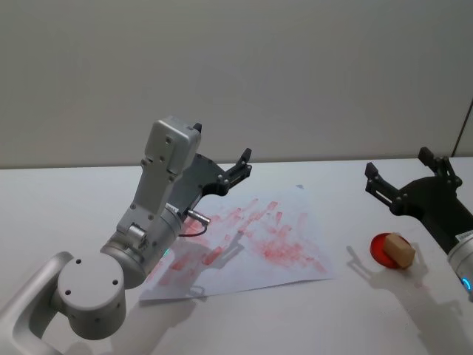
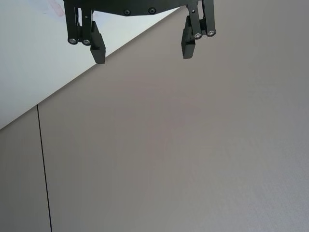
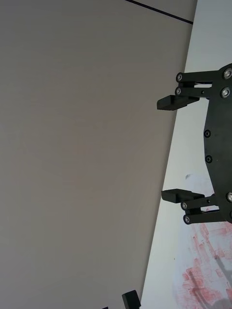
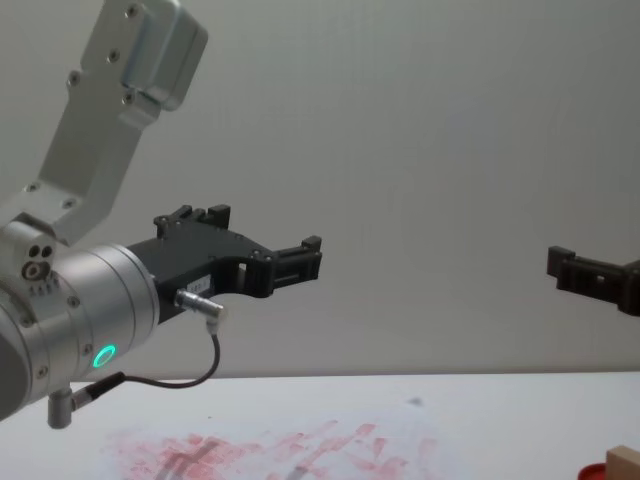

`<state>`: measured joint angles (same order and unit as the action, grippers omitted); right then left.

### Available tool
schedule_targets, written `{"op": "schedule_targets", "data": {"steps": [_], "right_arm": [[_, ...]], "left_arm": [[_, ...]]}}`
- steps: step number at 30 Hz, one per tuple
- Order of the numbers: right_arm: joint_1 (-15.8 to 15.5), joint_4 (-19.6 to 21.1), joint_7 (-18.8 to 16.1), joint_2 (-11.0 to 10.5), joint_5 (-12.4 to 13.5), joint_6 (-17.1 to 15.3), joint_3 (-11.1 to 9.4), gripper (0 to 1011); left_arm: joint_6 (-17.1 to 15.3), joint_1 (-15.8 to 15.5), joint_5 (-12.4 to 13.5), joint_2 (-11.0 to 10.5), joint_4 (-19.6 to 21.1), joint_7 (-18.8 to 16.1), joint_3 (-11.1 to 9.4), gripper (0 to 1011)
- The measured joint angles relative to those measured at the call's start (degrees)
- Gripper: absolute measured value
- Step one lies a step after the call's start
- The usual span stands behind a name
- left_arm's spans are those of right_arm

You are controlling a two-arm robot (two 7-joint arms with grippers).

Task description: Use the one hand to pick up the stamp and affix it onto the A4 paper.

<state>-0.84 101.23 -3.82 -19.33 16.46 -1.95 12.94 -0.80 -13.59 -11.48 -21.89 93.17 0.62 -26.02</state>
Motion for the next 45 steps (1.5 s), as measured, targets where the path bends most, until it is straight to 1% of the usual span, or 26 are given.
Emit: {"op": "schedule_targets", "data": {"steps": [38, 45], "right_arm": [[0.0, -0.01, -0.01, -0.01, 0.0, 0.0, 0.0, 1001], [-0.67, 0.51, 1.14, -0.31, 0.18, -0.18, -0.3, 1001]], "left_arm": [[0.0, 0.0, 0.0, 0.0, 0.0, 0.0, 0.0, 1001], [0.0, 0.0, 0.0, 0.0, 0.0, 0.0, 0.0, 1001]]}}
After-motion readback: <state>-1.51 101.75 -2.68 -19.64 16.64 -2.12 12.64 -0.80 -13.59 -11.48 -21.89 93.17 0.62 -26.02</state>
